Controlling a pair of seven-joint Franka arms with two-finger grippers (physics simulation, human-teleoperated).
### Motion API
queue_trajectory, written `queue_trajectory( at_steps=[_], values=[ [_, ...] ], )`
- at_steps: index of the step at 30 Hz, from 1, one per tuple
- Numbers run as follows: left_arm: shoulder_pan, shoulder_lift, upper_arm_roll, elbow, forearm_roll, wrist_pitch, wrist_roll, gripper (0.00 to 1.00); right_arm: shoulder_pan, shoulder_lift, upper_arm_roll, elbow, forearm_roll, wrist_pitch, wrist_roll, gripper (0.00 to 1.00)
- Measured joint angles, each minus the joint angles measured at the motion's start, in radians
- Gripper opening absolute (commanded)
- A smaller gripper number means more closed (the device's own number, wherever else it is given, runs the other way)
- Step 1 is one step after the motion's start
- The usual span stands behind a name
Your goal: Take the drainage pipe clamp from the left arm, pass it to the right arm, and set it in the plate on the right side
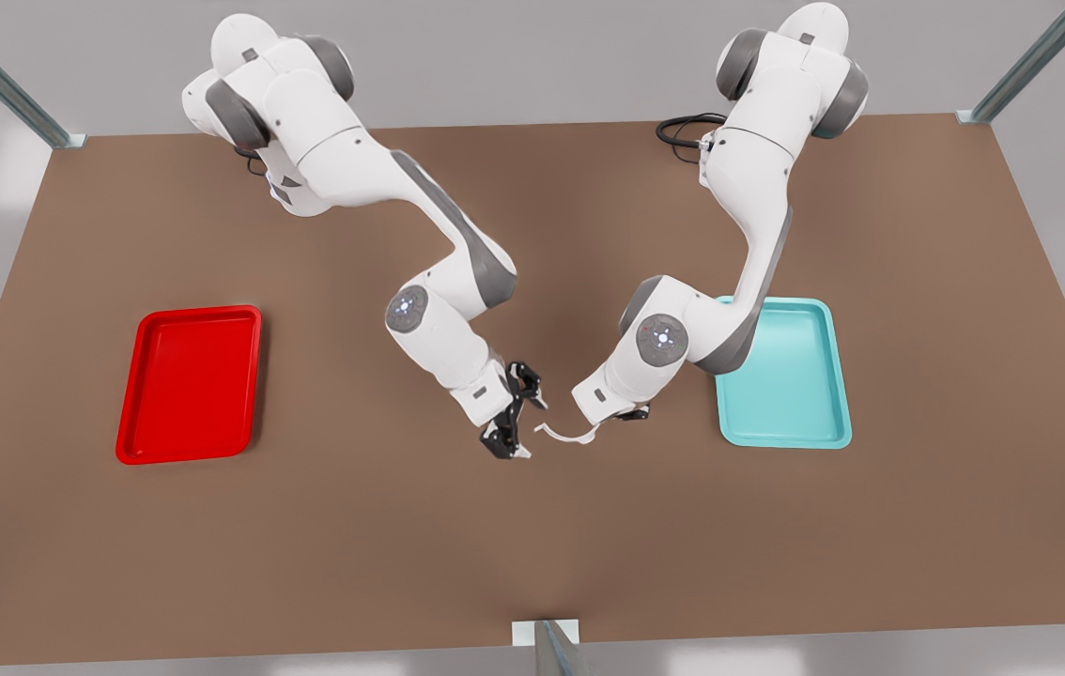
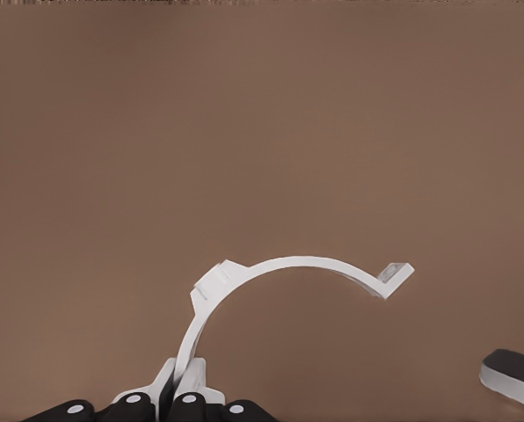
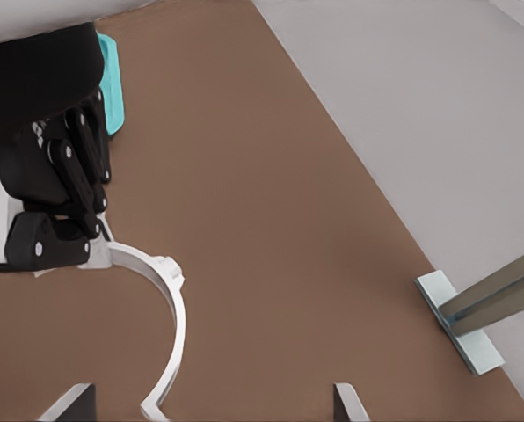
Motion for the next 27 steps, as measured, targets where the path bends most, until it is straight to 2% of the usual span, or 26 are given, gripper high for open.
queue_trajectory(
  at_steps=[8,18,27],
  values=[
    [-0.017,0.016,-0.006,0.024,0.001,-0.006,-0.011,0.21,-0.018,-0.053,0.001,-0.144,0.031,0.065,-0.077,1.0],
    [-0.086,0.111,-0.007,0.162,0.002,-0.009,-0.039,0.21,-0.049,-0.13,0.003,-0.258,0.038,0.088,-0.142,1.0],
    [-0.11,0.115,-0.006,0.175,0.003,-0.012,-0.072,0.21,-0.03,-0.111,0.003,-0.276,0.038,0.129,-0.181,1.0]
  ],
)
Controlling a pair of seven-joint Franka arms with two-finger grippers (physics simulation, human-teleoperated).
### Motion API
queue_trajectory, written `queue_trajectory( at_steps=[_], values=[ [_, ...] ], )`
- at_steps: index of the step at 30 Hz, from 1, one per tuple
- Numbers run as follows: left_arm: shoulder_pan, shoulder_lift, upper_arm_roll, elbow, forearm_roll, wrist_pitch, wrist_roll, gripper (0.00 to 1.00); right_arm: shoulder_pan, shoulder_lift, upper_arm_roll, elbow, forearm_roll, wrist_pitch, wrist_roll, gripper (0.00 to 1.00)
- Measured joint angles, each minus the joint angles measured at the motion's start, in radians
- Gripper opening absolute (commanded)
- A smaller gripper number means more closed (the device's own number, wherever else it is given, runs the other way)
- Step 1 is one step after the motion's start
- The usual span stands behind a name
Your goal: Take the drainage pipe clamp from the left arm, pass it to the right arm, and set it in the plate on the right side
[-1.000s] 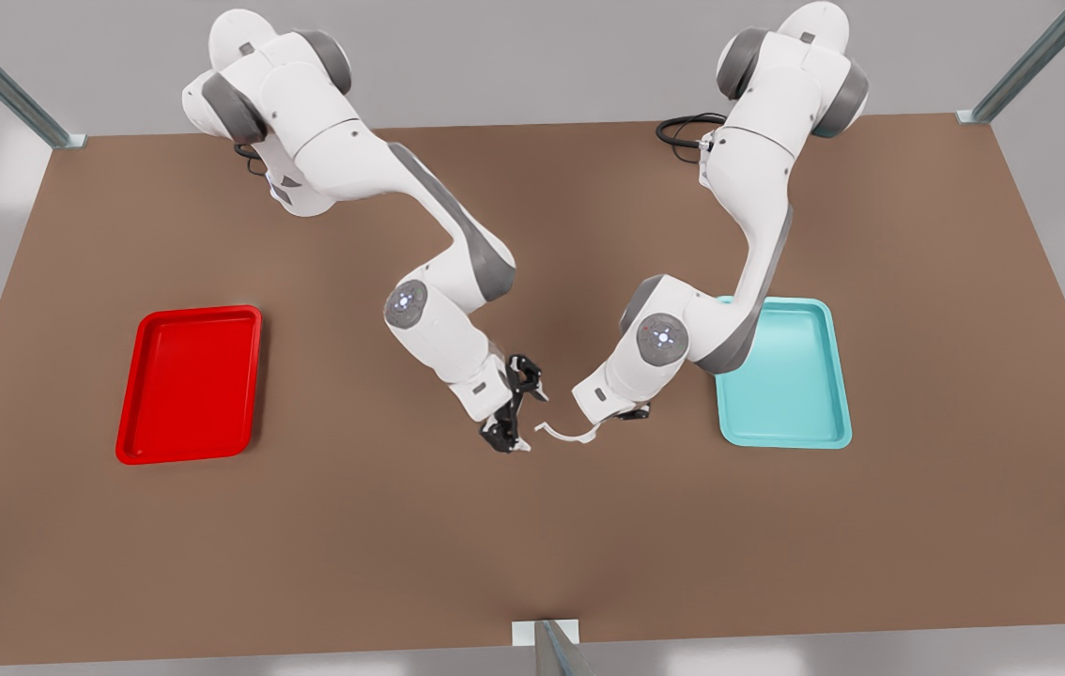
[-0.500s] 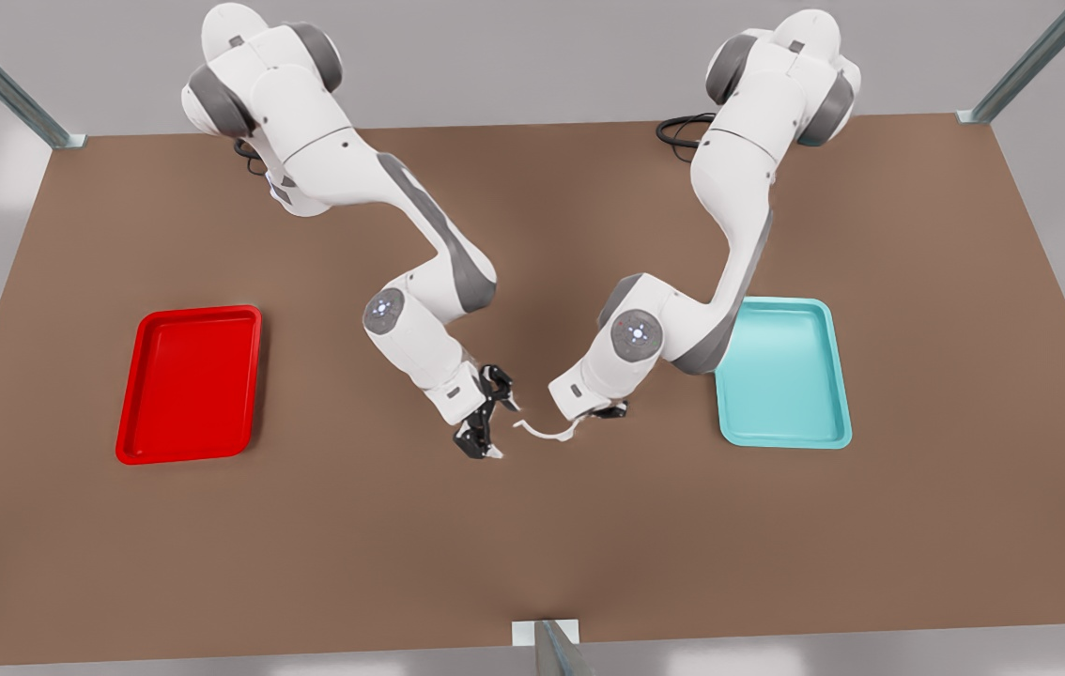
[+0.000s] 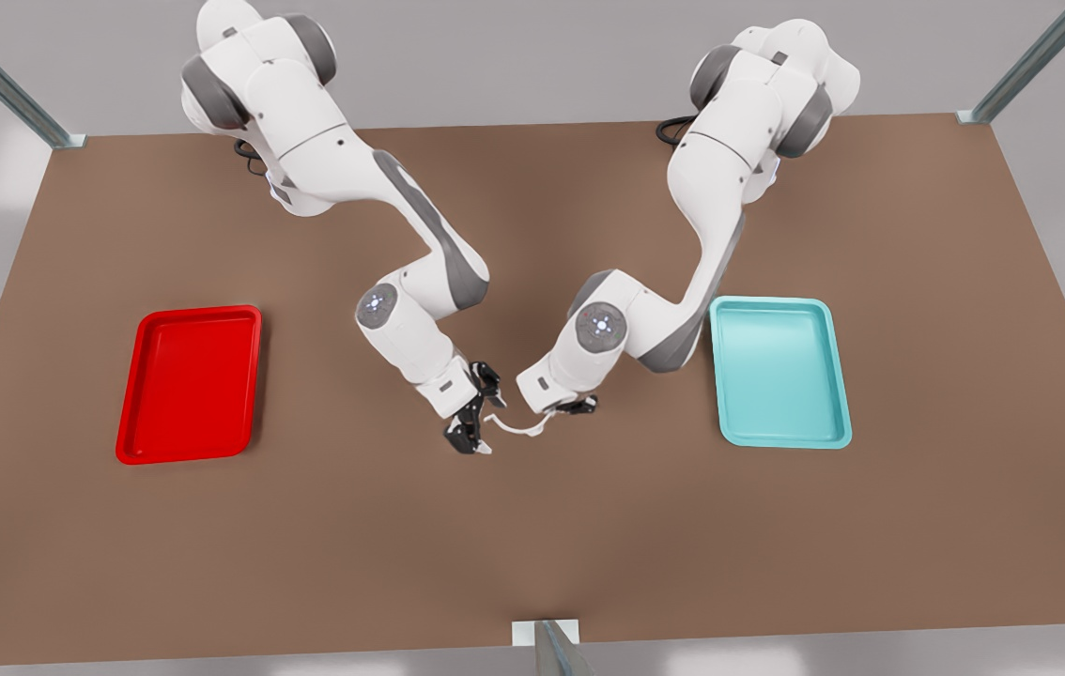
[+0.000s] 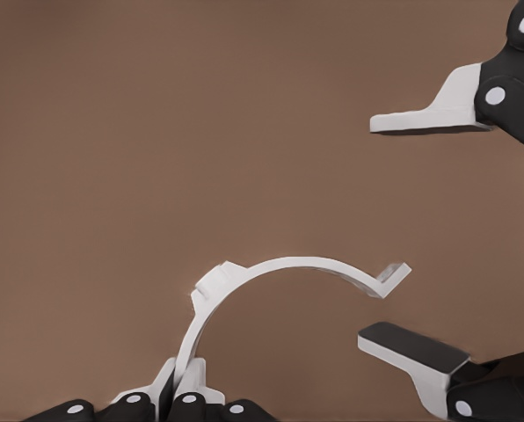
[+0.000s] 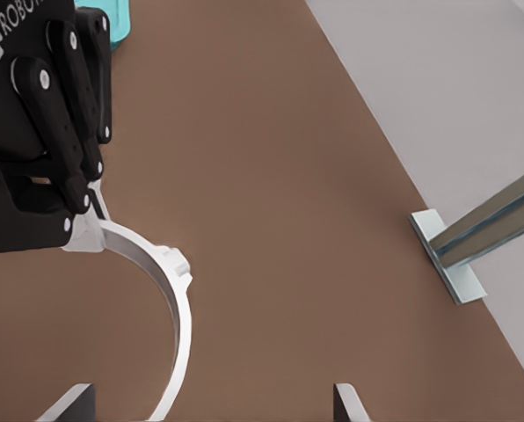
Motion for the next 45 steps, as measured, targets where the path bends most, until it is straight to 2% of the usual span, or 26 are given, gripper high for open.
queue_trajectory(
  at_steps=[40,41,43,44,45],
  values=[
    [-0.03,-0.002,0.0,0.017,0.003,-0.023,-0.088,0.21,0.034,0.105,0.033,-0.015,-0.003,0.18,-0.064,0.98],
    [-0.031,-0.002,0.0,0.017,0.004,-0.024,-0.088,0.21,0.034,0.105,0.036,-0.015,-0.003,0.183,-0.064,0.77],
    [-0.031,-0.002,0.0,0.017,0.004,-0.025,-0.09,0.21,0.034,0.105,0.038,-0.015,-0.003,0.187,-0.065,0.26],
    [-0.032,-0.002,0.0,0.017,0.004,-0.025,-0.091,0.21,0.034,0.104,0.038,-0.015,-0.003,0.188,-0.066,0.21],
    [-0.032,-0.002,0.0,0.017,0.004,-0.025,-0.092,0.21,0.034,0.103,0.038,-0.014,-0.003,0.189,-0.066,0.21]
  ],
)
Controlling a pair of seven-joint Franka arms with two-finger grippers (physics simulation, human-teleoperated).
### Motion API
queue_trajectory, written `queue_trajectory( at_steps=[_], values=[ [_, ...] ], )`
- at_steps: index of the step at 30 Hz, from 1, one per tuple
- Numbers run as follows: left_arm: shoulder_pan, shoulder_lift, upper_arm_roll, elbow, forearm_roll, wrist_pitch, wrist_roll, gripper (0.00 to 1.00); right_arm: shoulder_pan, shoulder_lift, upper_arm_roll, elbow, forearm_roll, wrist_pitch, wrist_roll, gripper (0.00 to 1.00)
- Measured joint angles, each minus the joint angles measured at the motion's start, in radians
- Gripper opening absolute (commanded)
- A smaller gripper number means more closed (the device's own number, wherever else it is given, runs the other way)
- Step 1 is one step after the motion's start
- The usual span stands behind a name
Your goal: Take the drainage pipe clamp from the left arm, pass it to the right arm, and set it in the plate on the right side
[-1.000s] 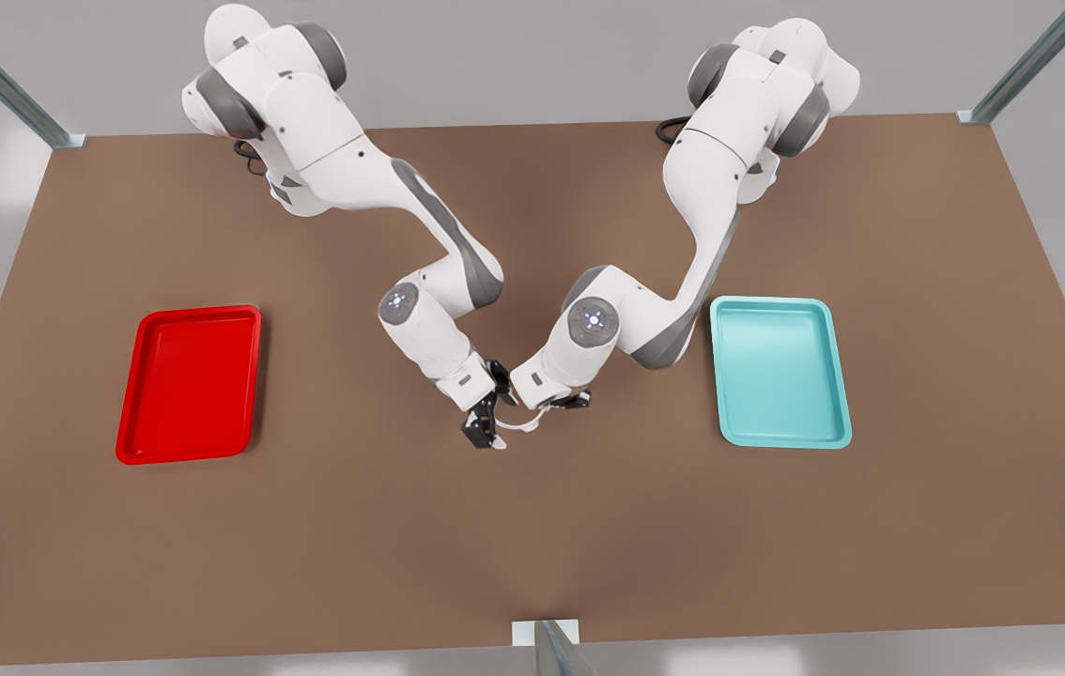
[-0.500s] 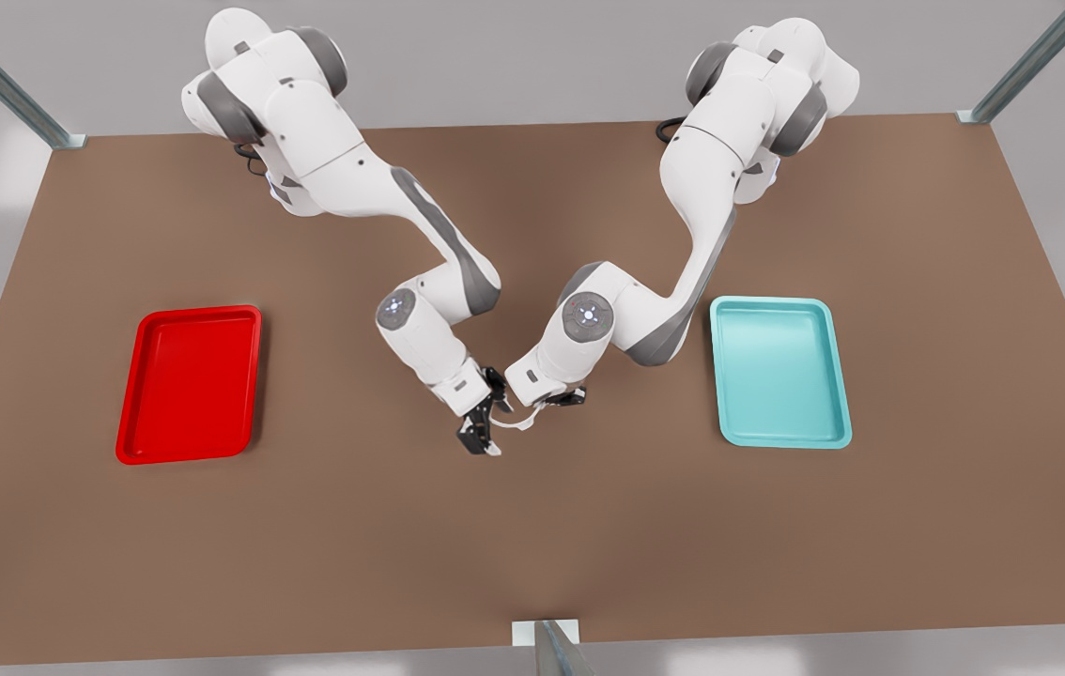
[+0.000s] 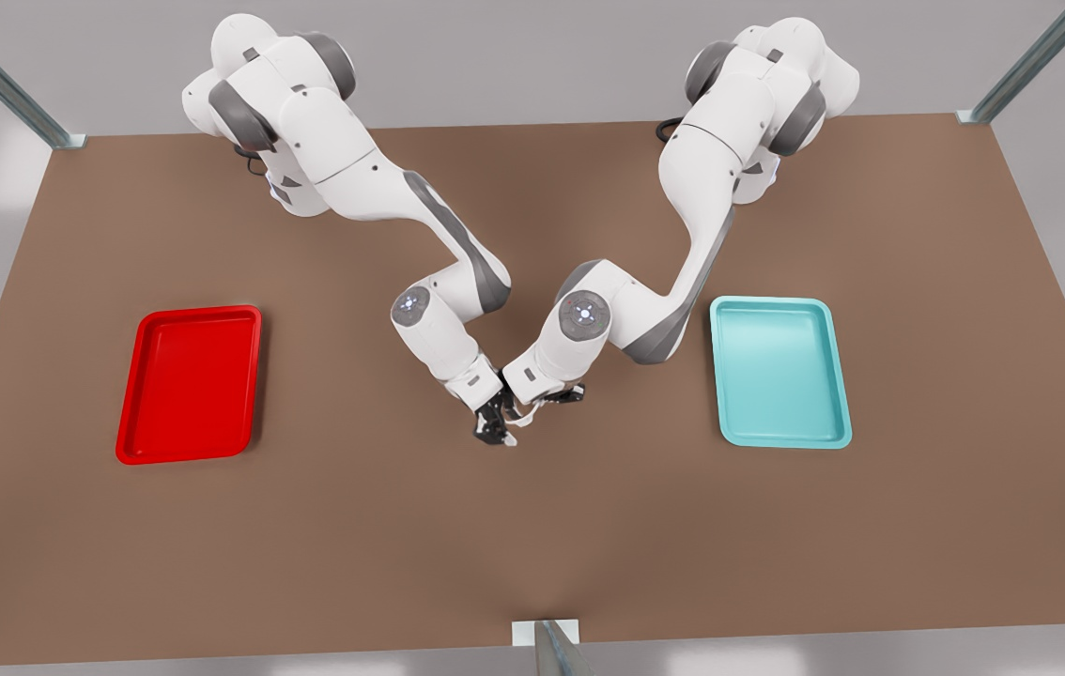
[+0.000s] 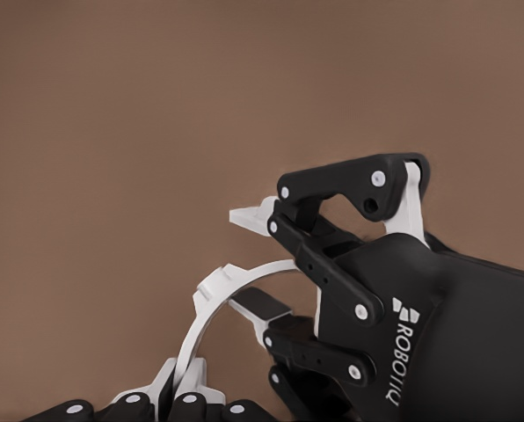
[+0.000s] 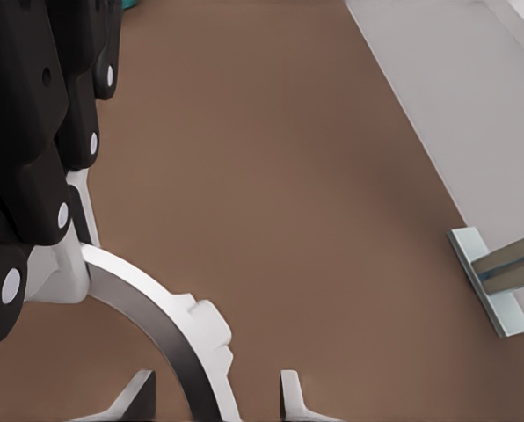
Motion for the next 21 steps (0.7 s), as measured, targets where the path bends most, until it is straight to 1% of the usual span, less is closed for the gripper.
queue_trajectory(
  at_steps=[1,7,10,11,13,15,16,17,18,19,20,21],
  values=[
    [0.0,0.0,0.0,0.0,-0.002,0.0,0.001,1.0,0.0,-0.001,0.0,0.0,0.0,0.001,0.0,0.21],
    [-0.001,-0.006,0.004,-0.001,-0.024,0.008,0.047,1.0,-0.001,-0.009,-0.001,0.007,0.0,-0.001,-0.001,0.21],
    [0.034,-0.036,0.003,-0.001,-0.007,-0.011,0.052,1.0,-0.004,-0.011,-0.002,0.007,0.0,-0.002,-0.001,0.21],
    [0.071,-0.073,0.002,-0.002,0.001,-0.041,0.056,1.0,-0.008,-0.022,-0.002,-0.005,0.001,-0.003,-0.001,0.21],
    [0.225,-0.173,0.002,0.007,0.013,-0.154,0.082,1.0,-0.059,-0.087,-0.004,-0.063,0.001,-0.026,-0.001,0.21],
    [0.342,-0.219,0.013,0.075,0.038,-0.3,0.111,1.0,-0.174,-0.173,-0.01,-0.099,-0.002,-0.118,-0.002,0.21],
    [0.399,-0.228,0.016,0.13,0.055,-0.378,0.124,1.0,-0.236,-0.228,-0.022,-0.149,-0.009,-0.173,-0.003,0.21],
    [0.455,-0.24,0.018,0.164,0.067,-0.447,0.137,1.0,-0.28,-0.28,-0.058,-0.211,-0.024,-0.228,-0.003,0.21],
    [0.491,-0.273,0.02,0.148,0.075,-0.5,0.148,1.0,-0.304,-0.323,-0.122,-0.263,-0.056,-0.285,0.0,0.21],
    [0.493,-0.367,0.034,0.01,0.081,-0.519,0.159,1.0,-0.318,-0.349,-0.199,-0.289,-0.108,-0.348,0.005,0.21],
    [0.486,-0.414,0.042,-0.066,0.084,-0.532,0.167,1.0,-0.328,-0.36,-0.269,-0.302,-0.163,-0.406,0.011,0.21],
    [0.481,-0.436,0.044,-0.105,0.085,-0.549,0.175,1.0,-0.349,-0.361,-0.314,-0.307,-0.215,-0.455,0.016,0.21]
  ],
)
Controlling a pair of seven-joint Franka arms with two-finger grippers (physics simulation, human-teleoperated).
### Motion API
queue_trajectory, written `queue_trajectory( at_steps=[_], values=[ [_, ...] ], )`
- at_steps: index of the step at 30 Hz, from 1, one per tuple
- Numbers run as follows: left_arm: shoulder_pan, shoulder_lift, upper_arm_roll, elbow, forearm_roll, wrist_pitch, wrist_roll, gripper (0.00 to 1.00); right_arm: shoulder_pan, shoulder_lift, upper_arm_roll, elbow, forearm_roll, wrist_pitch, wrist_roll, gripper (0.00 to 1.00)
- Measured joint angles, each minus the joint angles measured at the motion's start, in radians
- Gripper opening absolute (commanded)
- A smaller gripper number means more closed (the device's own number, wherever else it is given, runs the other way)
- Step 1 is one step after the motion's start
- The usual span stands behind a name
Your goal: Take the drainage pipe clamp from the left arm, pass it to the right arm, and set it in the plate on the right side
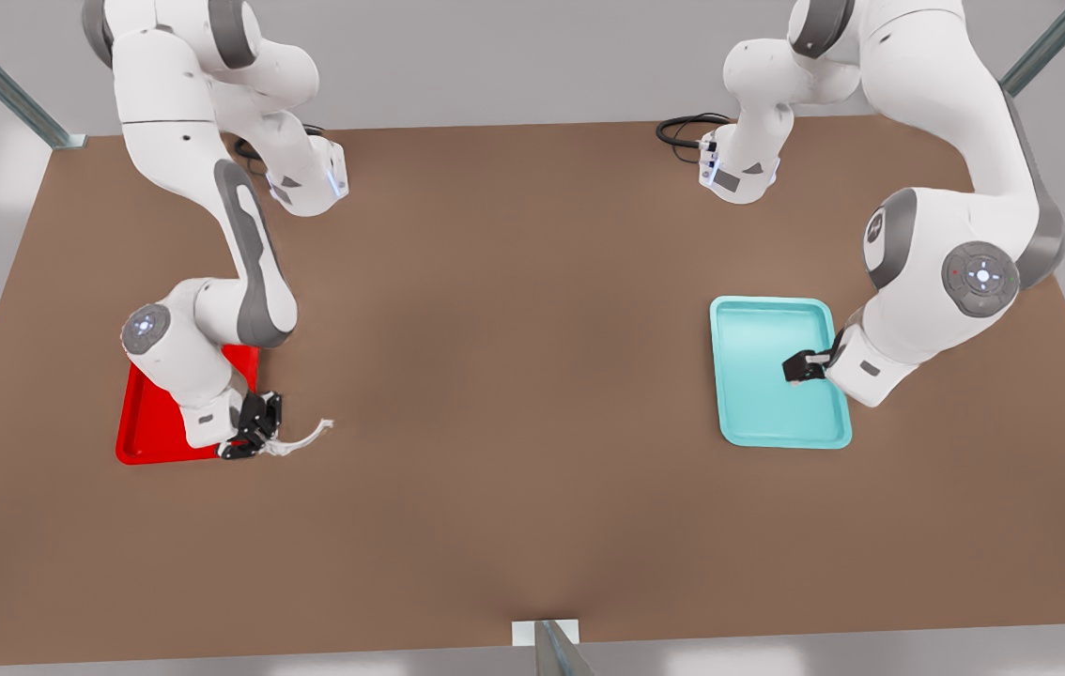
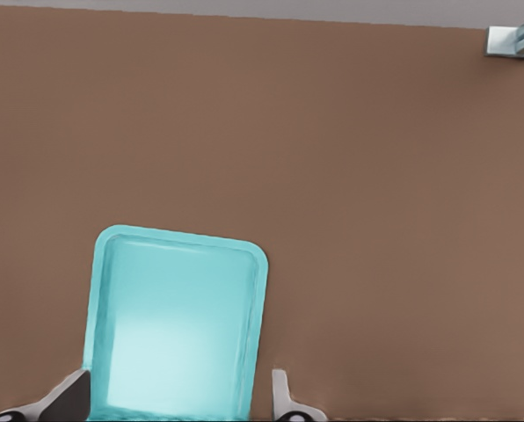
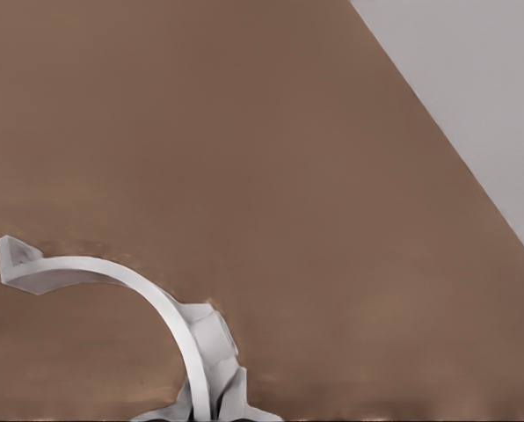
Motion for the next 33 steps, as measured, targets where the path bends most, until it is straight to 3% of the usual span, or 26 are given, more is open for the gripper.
queue_trajectory(
  at_steps=[6,12,13,14,22,24,27,29,30,33],
  values=[
    [-0.009,-0.018,-0.007,-0.04,0.01,-0.081,0.038,1.0,-0.222,0.036,-0.047,-0.012,-0.194,-0.145,0.01,0.21],
    [-0.008,-0.014,-0.008,-0.041,0.012,-0.113,0.067,1.0,-0.274,0.12,-0.043,-0.036,-0.234,-0.121,-0.006,0.21],
    [-0.007,-0.014,-0.008,-0.041,0.012,-0.116,0.071,1.0,-0.274,0.125,-0.042,-0.038,-0.235,-0.115,-0.007,0.57],
    [-0.007,-0.014,-0.008,-0.041,0.012,-0.118,0.074,1.0,-0.275,0.129,-0.042,-0.039,-0.234,-0.109,-0.008,1.0],
    [-0.003,-0.01,-0.008,-0.041,0.01,-0.128,0.099,1.0,-0.272,0.129,-0.039,0.037,-0.223,-0.113,-0.008,1.0],
    [-0.002,-0.009,-0.008,-0.041,0.01,-0.129,0.104,1.0,-0.24,0.127,-0.039,0.24,-0.218,-0.235,-0.005,1.0],
    [-0.002,-0.007,-0.008,-0.041,0.009,-0.132,0.11,1.0,-0.113,0.093,-0.048,0.694,-0.243,-0.6,0.075,1.0],
    [-0.001,-0.01,-0.008,-0.04,0.01,-0.142,0.114,1.0,-0.031,0.05,-0.042,0.818,-0.31,-0.838,0.18,1.0],
    [-0.001,-0.011,-0.008,-0.039,0.01,-0.15,0.115,1.0,-0.026,0.006,0.005,0.828,-0.335,-0.934,0.237,1.0],
    [-0.002,-0.014,-0.009,-0.035,0.012,-0.179,0.12,1.0,-0.23,-0.19,0.247,0.618,-0.391,-1.077,0.394,1.0]
  ],
)
